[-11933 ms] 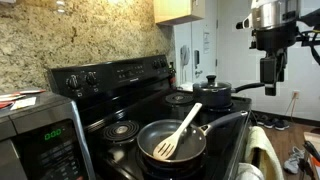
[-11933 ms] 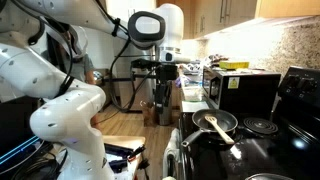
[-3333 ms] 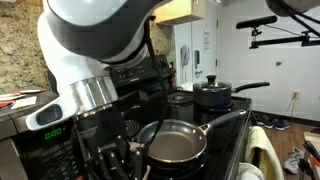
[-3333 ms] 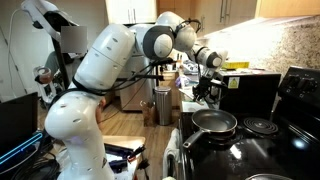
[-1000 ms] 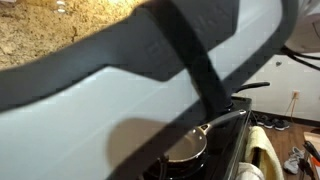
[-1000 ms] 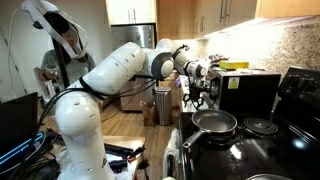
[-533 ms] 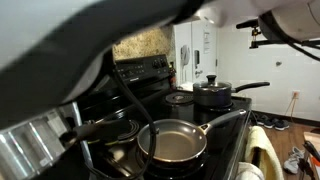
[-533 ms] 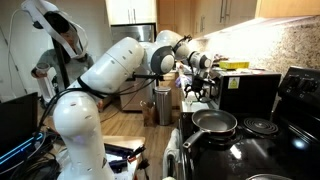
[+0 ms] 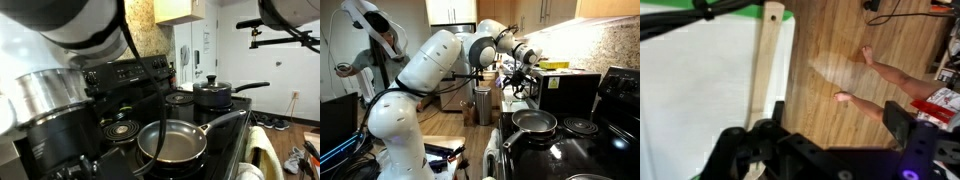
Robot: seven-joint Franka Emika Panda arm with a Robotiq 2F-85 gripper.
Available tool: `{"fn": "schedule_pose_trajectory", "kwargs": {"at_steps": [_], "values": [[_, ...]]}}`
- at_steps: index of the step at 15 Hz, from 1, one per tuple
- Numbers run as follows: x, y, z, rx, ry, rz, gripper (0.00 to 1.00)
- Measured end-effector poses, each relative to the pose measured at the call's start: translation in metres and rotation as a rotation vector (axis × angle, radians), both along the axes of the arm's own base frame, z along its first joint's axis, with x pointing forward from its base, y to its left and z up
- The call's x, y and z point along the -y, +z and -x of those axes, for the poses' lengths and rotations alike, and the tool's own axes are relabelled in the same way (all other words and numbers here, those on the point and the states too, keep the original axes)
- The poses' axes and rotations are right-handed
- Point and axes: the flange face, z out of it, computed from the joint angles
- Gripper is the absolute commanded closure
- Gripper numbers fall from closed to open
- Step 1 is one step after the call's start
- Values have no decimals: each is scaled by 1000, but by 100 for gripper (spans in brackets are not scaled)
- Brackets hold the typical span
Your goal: Remove the wooden spatula from the pan, put it on the countertop, and then remove the lid from the pot and put it on the pan
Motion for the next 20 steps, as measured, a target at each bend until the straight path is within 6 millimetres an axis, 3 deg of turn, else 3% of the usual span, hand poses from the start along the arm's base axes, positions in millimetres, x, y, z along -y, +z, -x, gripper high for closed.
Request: {"fn": "schedule_pose_trajectory", "kwargs": {"at_steps": [6, 14, 20], "values": [[47, 24, 31, -136, -41, -22, 0], [162, 69, 40, -39, -335, 101, 0], [155, 62, 39, -40, -330, 120, 0]]}}
